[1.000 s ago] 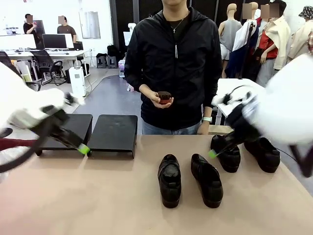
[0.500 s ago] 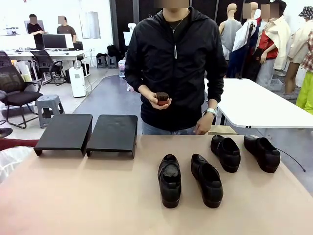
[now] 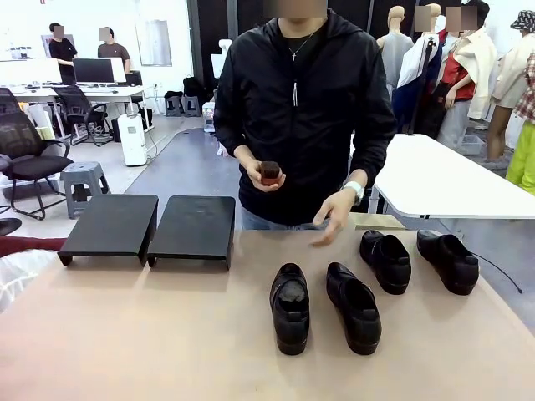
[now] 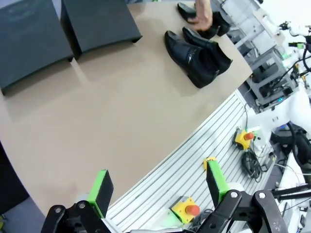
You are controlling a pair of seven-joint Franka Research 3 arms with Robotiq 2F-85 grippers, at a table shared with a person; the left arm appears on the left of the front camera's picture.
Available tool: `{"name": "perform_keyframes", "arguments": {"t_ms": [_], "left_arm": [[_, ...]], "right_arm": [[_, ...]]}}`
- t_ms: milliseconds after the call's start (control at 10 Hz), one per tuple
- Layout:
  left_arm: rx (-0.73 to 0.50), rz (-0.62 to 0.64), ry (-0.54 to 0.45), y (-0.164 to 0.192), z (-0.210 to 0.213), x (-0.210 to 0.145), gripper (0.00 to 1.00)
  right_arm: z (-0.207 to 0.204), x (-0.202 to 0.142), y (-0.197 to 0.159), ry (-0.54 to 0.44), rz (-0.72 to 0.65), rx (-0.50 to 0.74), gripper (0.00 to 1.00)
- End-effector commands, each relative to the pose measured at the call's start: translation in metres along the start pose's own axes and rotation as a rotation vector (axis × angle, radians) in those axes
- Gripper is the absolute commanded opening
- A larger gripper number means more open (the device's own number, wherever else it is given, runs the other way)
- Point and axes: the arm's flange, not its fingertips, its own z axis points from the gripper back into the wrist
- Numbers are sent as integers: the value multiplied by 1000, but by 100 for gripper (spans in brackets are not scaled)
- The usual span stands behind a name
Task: Organize the shoes by placing them on the stand.
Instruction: Pick up one Shoe and place it in the middle of the table.
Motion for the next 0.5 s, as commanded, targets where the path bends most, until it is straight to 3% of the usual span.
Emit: {"name": "perform_keyframes", "arguments": {"t_ms": [0,400], "left_arm": [[-14,-32,2,-2,2,1,100],[-14,-32,2,-2,2,1,100]], "right_arm": [[3,-4,5,2,37,24,100],[3,-4,5,2,37,24,100]]}}
